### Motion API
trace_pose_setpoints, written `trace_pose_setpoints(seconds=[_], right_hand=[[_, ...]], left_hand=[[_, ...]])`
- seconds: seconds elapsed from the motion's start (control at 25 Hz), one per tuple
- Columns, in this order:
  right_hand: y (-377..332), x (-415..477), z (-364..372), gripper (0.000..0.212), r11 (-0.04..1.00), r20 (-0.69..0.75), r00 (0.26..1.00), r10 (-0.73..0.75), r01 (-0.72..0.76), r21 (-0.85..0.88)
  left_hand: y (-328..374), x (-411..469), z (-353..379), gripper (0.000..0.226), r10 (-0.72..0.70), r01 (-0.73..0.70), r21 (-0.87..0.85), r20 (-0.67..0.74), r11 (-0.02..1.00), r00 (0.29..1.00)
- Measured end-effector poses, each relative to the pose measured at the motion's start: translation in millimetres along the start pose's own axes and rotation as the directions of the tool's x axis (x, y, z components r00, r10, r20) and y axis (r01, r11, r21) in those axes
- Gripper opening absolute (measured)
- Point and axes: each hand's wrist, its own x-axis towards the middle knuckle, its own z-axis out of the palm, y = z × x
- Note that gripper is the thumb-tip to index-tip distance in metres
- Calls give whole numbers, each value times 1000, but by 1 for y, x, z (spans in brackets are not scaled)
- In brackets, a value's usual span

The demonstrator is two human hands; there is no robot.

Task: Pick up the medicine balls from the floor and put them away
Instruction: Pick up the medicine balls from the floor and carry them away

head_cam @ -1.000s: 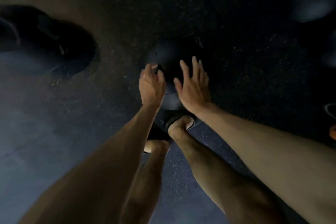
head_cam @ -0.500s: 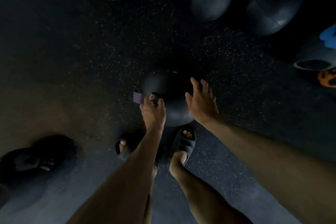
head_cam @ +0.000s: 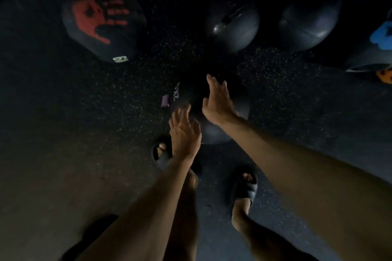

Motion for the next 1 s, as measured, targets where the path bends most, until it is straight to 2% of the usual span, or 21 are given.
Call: trace_pose_setpoints(seconds=[0.12,0.24,0.32,0.44,0.48,0.68,0.88,1.0], right_hand=[[-45,36,-27,58,996,-104,992,-77,81,37],[-46,35,-34,52,996,-334,941,-52,23,-90],[-23,22,-27,59,979,-302,953,-23,-41,-202],[0,13,-9,91,970,-55,998,-9,-5,-243],[-3,18,-3,98,973,-19,1000,-14,10,-231],[-67,71,1,97,961,-83,997,0,-23,-274],[-127,111,9,92,950,-80,996,31,-54,-307],[-128,112,15,92,952,-148,989,20,-65,-300]], left_hand=[[-9,19,-17,73,83,-144,270,228,952,970],[2,54,-30,91,24,-170,383,356,908,934],[7,87,-40,93,-44,-123,434,356,893,934],[8,143,-64,86,-117,-45,425,349,904,930],[8,159,-74,81,-121,-32,422,330,906,936],[0,198,-120,58,-139,60,460,139,886,980],[-15,232,-163,62,-45,-14,571,88,821,995],[-45,272,-193,78,69,-170,683,172,710,983]])
